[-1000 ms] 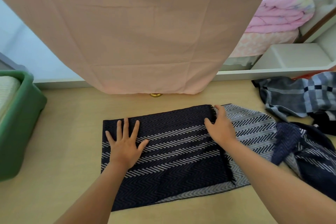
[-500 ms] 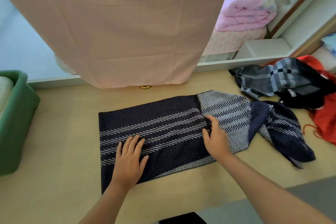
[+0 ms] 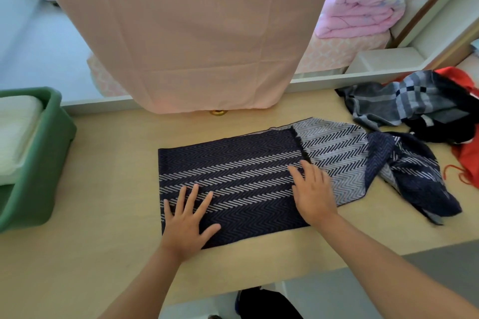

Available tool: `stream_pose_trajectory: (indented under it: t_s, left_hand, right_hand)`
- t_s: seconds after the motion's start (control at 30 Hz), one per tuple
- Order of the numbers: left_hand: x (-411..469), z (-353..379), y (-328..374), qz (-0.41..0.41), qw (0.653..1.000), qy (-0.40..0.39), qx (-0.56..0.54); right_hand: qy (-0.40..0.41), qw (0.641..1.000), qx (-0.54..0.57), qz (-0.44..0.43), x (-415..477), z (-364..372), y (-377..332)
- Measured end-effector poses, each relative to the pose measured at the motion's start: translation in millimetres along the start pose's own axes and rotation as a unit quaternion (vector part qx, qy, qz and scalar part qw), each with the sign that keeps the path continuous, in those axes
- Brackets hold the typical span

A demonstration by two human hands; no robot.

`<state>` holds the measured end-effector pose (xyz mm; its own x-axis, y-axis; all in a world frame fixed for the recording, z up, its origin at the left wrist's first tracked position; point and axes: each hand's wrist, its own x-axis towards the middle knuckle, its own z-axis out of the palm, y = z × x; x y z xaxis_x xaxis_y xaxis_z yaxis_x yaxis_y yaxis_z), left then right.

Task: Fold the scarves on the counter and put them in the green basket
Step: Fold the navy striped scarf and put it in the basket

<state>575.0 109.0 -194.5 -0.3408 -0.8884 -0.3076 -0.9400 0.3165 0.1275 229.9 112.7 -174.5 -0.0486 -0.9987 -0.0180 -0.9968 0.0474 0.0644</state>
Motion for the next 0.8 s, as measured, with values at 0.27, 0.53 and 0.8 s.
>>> stream_pose_trajectory:
  t_s: [0.27, 0.53, 0.8]
  left_hand:
    - [-17, 1, -52, -0.099, 0.994, -0.006, 0.039]
    - [-17, -38, -81, -0.202, 0.977, 0.044, 0.056]
    - [49, -62, -50, -0.071, 0.997, -0.001, -0.022]
  right_hand:
    - [-0.188, 0.978, 0.075, -0.048, 0, -2, -60]
    - [-0.184, 0.959, 0.131, -0.17, 8, -17, -125]
    - [-0.071, 0.978, 0.192, 0.04, 91, -31, -104]
